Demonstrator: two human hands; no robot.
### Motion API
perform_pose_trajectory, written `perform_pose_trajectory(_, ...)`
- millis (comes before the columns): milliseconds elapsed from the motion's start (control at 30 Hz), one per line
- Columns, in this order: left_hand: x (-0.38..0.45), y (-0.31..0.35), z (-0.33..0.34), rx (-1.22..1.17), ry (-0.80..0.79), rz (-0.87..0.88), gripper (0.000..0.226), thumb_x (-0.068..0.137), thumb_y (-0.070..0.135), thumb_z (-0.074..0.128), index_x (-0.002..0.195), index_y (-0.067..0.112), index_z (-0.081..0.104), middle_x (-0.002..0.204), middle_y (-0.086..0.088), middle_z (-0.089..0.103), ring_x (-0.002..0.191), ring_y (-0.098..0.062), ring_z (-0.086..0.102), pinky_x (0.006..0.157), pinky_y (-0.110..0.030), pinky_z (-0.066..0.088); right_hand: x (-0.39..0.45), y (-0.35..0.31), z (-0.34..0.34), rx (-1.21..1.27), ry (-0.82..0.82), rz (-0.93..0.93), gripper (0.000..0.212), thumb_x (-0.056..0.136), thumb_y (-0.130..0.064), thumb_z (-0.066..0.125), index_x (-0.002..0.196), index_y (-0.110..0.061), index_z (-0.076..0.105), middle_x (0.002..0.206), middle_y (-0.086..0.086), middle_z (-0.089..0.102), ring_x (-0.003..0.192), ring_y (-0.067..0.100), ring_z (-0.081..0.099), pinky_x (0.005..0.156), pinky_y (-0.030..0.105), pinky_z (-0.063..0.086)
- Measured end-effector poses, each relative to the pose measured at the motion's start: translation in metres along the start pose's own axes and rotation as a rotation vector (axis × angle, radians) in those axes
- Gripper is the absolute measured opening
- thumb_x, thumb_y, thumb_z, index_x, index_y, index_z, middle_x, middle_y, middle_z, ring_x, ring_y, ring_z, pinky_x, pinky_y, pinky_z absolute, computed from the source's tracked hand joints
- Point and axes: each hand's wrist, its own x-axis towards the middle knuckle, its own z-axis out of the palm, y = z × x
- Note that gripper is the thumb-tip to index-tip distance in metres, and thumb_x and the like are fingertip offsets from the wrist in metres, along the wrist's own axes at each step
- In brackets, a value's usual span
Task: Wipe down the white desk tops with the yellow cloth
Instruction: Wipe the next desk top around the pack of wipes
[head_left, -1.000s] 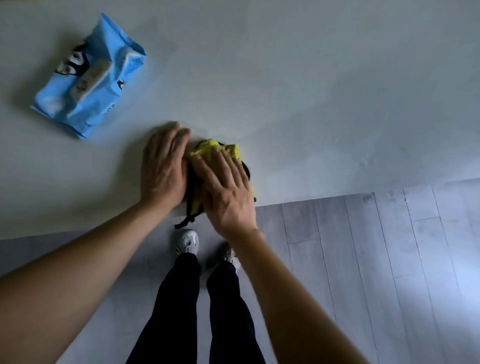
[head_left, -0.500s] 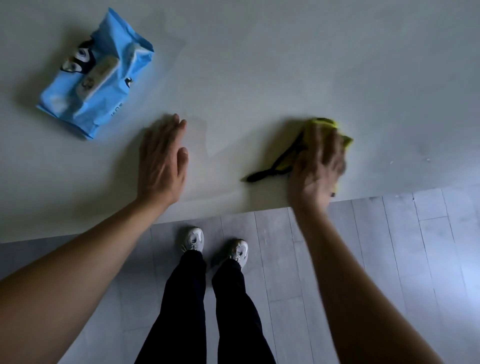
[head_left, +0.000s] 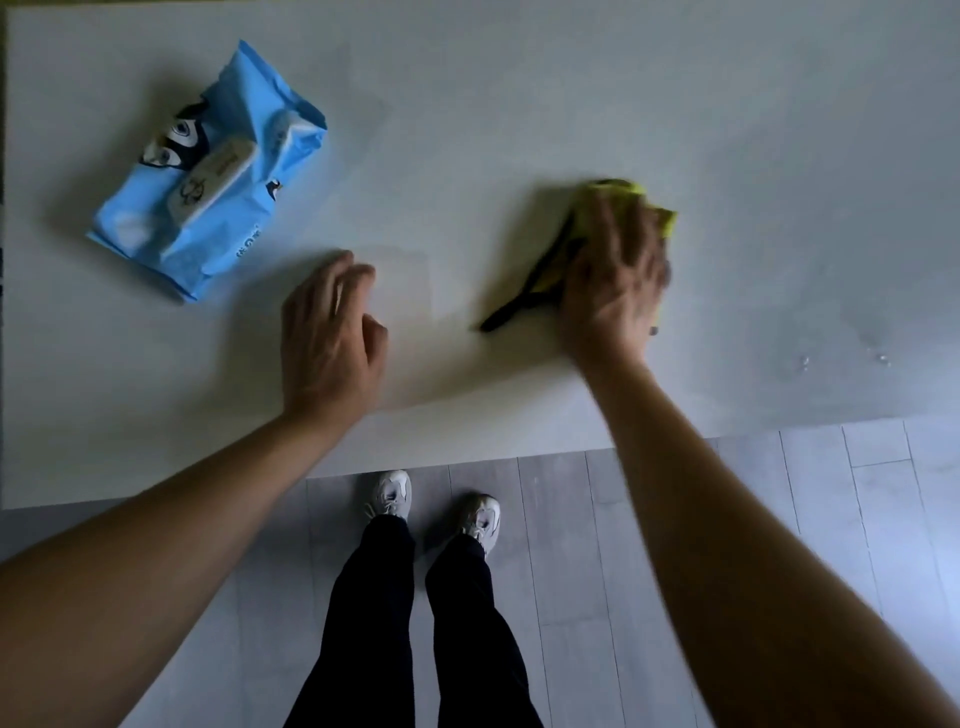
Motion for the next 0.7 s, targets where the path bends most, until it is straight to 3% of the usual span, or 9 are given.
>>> perform_pose_trajectory(100,0.022,-0.008,0.004,0.004,0.006,0.017,0.044,0.100,0.011,0.044,0.142,0.002,0.054,0.151,-0.020,0.052,0.145,-0.034,0.045,0.121,-0.045,0.035,0.028,0.028,-0.020,-0.034,0.033,0.188,0.057,0.099,-0.030,0.036,0.157,-0.033,0.034,0.167,0.011,0.022,0.153,0.031,0.019,0.124,0.043,0.016)
perform_pose_trajectory(200,0.037,-0.016,0.009,0.018,-0.012,-0.032,0.053,0.109,0.023,0.035,0.159,0.004,0.037,0.166,-0.017,0.036,0.156,-0.030,0.029,0.129,-0.043,0.022,0.032,0.024,-0.017,-0.039,0.106,0.251,0.056,0.101,-0.027,0.038,0.157,-0.030,0.035,0.167,0.012,0.022,0.154,0.032,0.018,0.125,0.044,0.015)
perform_pose_trajectory(267,0.037,-0.017,0.015,0.027,0.003,-0.053,0.055,0.109,0.024,0.032,0.161,0.004,0.034,0.168,-0.016,0.032,0.158,-0.030,0.026,0.130,-0.043,0.019,0.028,0.007,-0.004,-0.037,0.106,0.169,0.056,0.098,-0.021,0.043,0.154,-0.026,0.043,0.163,0.017,0.030,0.149,0.038,0.028,0.121,0.048,0.024)
perform_pose_trajectory(367,0.037,-0.019,0.018,0.021,0.037,-0.038,0.055,0.107,0.020,0.033,0.159,0.003,0.037,0.167,-0.017,0.035,0.156,-0.031,0.029,0.130,-0.044,0.021,0.017,-0.052,0.033,0.054,-0.008,-0.128,0.052,0.095,-0.020,0.051,0.147,-0.020,0.054,0.157,0.024,0.038,0.144,0.045,0.035,0.117,0.051,0.028)
perform_pose_trajectory(500,0.038,-0.023,0.020,0.019,0.070,-0.011,0.052,0.108,0.017,0.035,0.155,-0.001,0.042,0.162,-0.020,0.042,0.153,-0.037,0.035,0.128,-0.048,0.026,0.011,-0.137,0.065,0.133,-0.124,-0.427,0.050,0.099,-0.030,0.049,0.148,-0.020,0.052,0.157,0.020,0.040,0.149,0.037,0.033,0.122,0.049,0.024)
perform_pose_trajectory(600,0.037,-0.023,0.015,0.005,0.015,-0.020,0.054,0.105,0.016,0.036,0.156,0.001,0.042,0.163,-0.018,0.041,0.154,-0.037,0.034,0.128,-0.047,0.025,0.020,-0.126,0.063,0.125,-0.147,-0.468,0.048,0.102,-0.032,0.047,0.149,-0.022,0.051,0.158,0.018,0.039,0.149,0.036,0.032,0.122,0.047,0.024)
perform_pose_trajectory(700,0.041,-0.021,0.012,0.009,-0.024,-0.043,0.057,0.103,0.016,0.034,0.159,0.004,0.039,0.166,-0.016,0.036,0.156,-0.034,0.029,0.128,-0.047,0.024,0.045,-0.063,0.047,0.079,-0.033,-0.295,0.047,0.097,-0.028,0.052,0.144,-0.024,0.057,0.154,0.019,0.045,0.140,0.041,0.042,0.115,0.047,0.034)
